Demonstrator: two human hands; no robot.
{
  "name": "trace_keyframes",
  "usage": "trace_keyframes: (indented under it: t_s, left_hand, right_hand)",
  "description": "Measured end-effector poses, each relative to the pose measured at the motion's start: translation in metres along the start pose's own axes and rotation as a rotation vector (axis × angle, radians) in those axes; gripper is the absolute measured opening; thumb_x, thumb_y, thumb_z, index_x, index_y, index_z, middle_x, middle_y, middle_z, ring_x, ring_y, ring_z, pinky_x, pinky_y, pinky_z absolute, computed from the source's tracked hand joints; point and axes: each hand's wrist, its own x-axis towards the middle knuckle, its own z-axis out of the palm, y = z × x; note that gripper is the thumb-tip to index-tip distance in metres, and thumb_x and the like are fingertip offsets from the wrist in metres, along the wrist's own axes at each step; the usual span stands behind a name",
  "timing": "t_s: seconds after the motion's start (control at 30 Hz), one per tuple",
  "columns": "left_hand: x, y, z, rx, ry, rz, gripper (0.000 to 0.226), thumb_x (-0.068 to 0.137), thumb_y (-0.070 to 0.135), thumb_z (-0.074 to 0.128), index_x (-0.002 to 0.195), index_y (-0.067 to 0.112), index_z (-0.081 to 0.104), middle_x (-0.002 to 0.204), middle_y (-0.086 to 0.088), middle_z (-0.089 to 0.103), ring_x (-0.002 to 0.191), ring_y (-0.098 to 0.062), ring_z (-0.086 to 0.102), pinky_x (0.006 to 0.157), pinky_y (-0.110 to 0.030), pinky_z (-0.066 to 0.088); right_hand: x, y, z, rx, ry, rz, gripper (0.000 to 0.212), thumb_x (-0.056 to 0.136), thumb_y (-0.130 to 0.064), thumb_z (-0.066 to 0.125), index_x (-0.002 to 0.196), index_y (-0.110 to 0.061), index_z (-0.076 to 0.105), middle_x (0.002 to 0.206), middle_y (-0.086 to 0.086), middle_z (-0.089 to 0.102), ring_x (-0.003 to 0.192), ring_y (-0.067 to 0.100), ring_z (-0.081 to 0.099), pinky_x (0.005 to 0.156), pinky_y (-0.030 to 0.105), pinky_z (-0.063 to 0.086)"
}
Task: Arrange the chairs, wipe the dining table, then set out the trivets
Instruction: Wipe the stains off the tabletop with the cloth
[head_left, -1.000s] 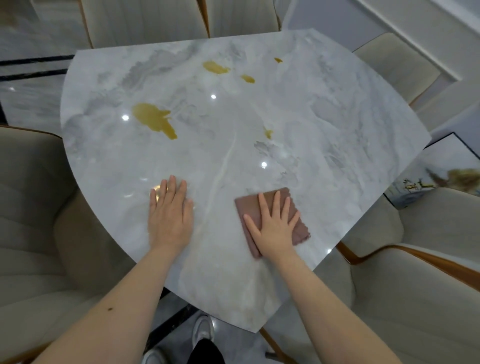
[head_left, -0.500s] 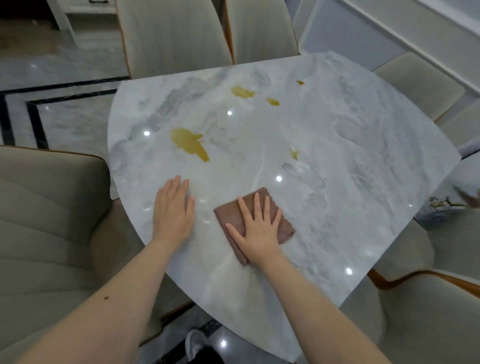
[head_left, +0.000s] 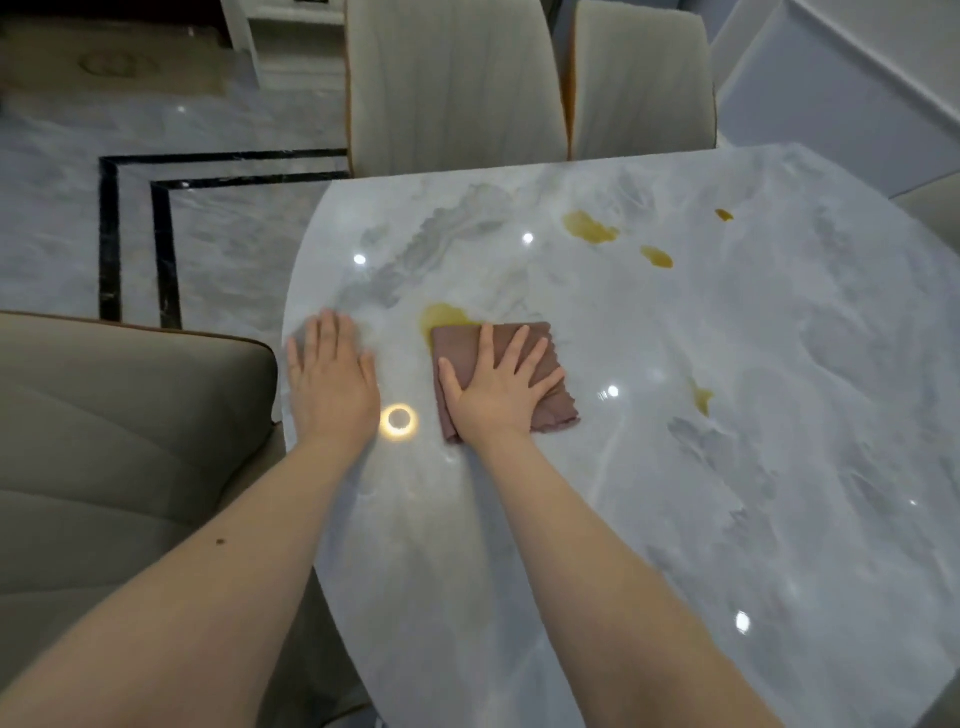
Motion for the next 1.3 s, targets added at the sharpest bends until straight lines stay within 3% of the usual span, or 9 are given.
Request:
trace_keyframes:
  t_s: [0.2,0.37,0.53,0.67,0.83,0.97,1.1,1.2,1.3]
  left_hand:
    - [0.000,0.002,-0.002,0.051,0.012,-0.007,0.052,0.102,0.027,0.023,0.150,0.006,0.022,0.157,-0.010,0.020,0.146,-0.022,0.013,0.120,-0.042,0.005]
    - [-0.002,0.004,-0.004,0.048,0.001,-0.020,0.053,0.103,0.029,0.018,0.151,0.008,0.016,0.159,-0.007,0.014,0.147,-0.020,0.007,0.120,-0.040,0.001]
    - [-0.002,0.002,-0.002,0.045,0.015,-0.026,0.053,0.103,0.029,0.017,0.151,0.010,0.016,0.159,-0.006,0.014,0.147,-0.019,0.007,0.120,-0.039,0.000]
    - [-0.001,0.000,-0.002,-0.013,0.046,-0.028,0.050,0.103,0.026,0.020,0.150,0.007,0.024,0.157,-0.008,0.022,0.146,-0.019,0.013,0.120,-0.038,0.003]
    - [-0.003,0.000,-0.007,-0.072,0.041,-0.032,0.049,0.103,0.024,0.022,0.149,0.008,0.025,0.156,-0.006,0.024,0.146,-0.018,0.013,0.120,-0.036,0.001]
    - [-0.004,0.002,-0.004,-0.048,0.046,-0.029,0.051,0.103,0.027,0.017,0.150,0.009,0.021,0.158,-0.005,0.019,0.147,-0.017,0.009,0.120,-0.036,0.000]
    - [-0.001,0.002,0.001,-0.085,0.077,-0.047,0.058,0.098,0.032,0.009,0.150,0.009,0.022,0.157,-0.005,0.023,0.146,-0.016,0.012,0.120,-0.035,0.000]
    - [-0.001,-0.001,0.001,-0.216,0.106,-0.055,0.059,0.097,0.032,0.013,0.150,0.008,0.022,0.156,-0.005,0.023,0.146,-0.013,0.015,0.120,-0.032,0.002]
    - [-0.005,-0.003,-0.009,-0.501,0.112,-0.080,0.048,0.103,0.025,0.025,0.149,0.010,0.026,0.156,-0.002,0.025,0.144,-0.011,0.018,0.119,-0.027,0.008]
  right_hand:
    - [-0.041,0.020,0.004,-0.009,-0.032,-0.413,0.080,0.083,-0.071,0.019,0.152,-0.031,0.013,0.160,0.014,0.002,0.146,0.038,-0.006,0.111,0.063,-0.007]
    - [0.019,0.051,-0.012,-0.052,-0.055,-0.233,0.081,0.083,-0.074,0.018,0.152,-0.034,0.007,0.161,0.011,-0.003,0.147,0.034,-0.009,0.112,0.062,-0.005]
    - [0.079,-0.009,-0.008,-0.012,-0.045,-0.118,0.074,0.092,-0.065,0.028,0.154,-0.029,0.009,0.160,0.017,-0.001,0.145,0.039,-0.007,0.110,0.067,-0.006]
    - [0.052,-0.044,-0.001,-0.028,-0.067,-0.317,0.074,0.091,-0.067,0.028,0.153,-0.030,0.011,0.160,0.016,-0.002,0.145,0.039,-0.008,0.110,0.066,-0.007]
    - [-0.015,0.026,-0.006,-0.046,-0.059,-0.581,0.077,0.083,-0.072,0.021,0.151,-0.038,0.013,0.161,0.007,0.001,0.148,0.030,-0.006,0.114,0.060,-0.005]
    - [0.037,0.049,-0.016,-0.068,-0.079,-0.423,0.080,0.080,-0.075,0.016,0.151,-0.040,0.008,0.162,0.004,-0.003,0.148,0.030,-0.008,0.114,0.060,-0.005]
    - [0.089,-0.018,-0.009,-0.033,-0.080,-0.261,0.071,0.092,-0.066,0.028,0.152,-0.034,0.009,0.161,0.011,-0.003,0.146,0.037,-0.009,0.111,0.065,-0.007]
    - [0.083,-0.064,-0.002,-0.031,-0.085,-0.327,0.072,0.092,-0.066,0.026,0.153,-0.032,0.009,0.161,0.012,-0.004,0.146,0.037,-0.010,0.110,0.065,-0.009]
    - [0.042,-0.046,0.000,-0.033,-0.056,-0.547,0.074,0.089,-0.069,0.024,0.152,-0.034,0.011,0.161,0.008,0.001,0.147,0.032,-0.006,0.113,0.062,-0.006]
